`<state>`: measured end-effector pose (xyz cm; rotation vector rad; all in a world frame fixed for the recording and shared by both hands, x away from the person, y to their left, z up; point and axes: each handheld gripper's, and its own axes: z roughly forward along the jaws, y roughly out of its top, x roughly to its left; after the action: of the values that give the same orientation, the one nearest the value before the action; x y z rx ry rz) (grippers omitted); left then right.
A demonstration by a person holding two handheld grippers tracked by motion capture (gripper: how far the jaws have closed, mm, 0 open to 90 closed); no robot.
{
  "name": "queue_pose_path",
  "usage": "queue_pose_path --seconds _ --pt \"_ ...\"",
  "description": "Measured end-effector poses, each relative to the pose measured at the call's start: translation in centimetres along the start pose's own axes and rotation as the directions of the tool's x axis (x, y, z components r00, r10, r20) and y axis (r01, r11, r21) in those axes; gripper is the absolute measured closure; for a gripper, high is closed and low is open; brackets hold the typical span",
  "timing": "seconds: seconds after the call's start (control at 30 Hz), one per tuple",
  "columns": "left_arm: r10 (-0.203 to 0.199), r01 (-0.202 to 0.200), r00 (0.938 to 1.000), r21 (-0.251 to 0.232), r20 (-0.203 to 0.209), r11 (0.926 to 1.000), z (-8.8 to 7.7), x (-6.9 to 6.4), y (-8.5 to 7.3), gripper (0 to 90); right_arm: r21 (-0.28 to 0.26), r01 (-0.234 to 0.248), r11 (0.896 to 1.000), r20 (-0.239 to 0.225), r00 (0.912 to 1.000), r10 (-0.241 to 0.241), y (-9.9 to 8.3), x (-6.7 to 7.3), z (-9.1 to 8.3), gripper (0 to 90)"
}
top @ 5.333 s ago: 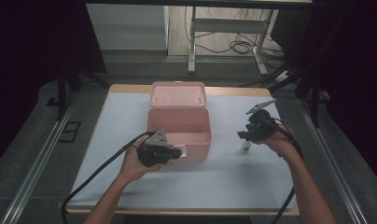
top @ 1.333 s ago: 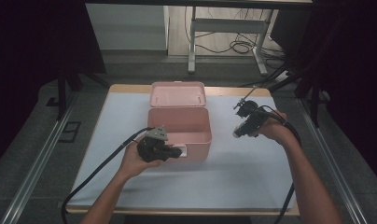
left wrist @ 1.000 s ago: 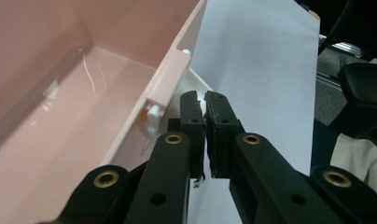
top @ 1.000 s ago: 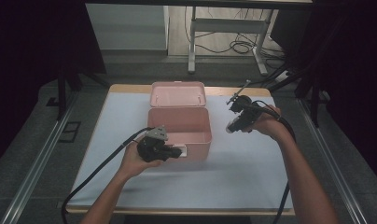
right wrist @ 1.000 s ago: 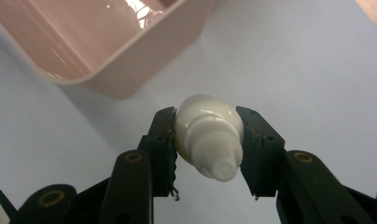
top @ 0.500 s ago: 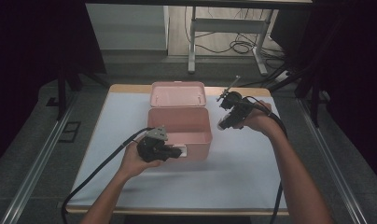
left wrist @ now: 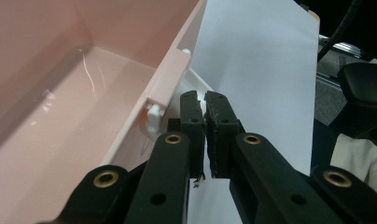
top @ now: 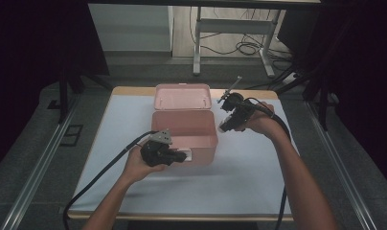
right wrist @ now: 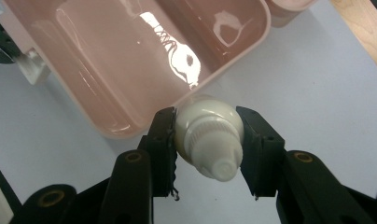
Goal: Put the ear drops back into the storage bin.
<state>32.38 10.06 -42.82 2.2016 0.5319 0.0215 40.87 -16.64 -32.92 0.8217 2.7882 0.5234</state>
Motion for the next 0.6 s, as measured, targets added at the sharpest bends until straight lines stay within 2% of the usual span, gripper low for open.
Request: queue_pose_path --seconds 0.1,0.4,0.6 --pt "0.0 0.0 1.0 0.001 0.0 1.0 0.0 0.0 0.0 86.7 -0.005 0.016 1.0 -0.001 0.9999 -0.016 0.3 0.2 0.0 60.1" --pt "0.001 -0.001 1.0 0.004 -0.001 1.0 0.0 0.0 0.0 86.6 -0.009 0.02 1.0 0.002 0.9998 -0.02 1.3 0.5 -0.1 60.1" --pt "0.002 -0.002 1.0 0.003 0.0 1.0 0.0 0.0 0.0 86.6 -0.01 0.025 1.0 -0.009 0.9996 -0.025 2.4 0.7 0.5 60.1"
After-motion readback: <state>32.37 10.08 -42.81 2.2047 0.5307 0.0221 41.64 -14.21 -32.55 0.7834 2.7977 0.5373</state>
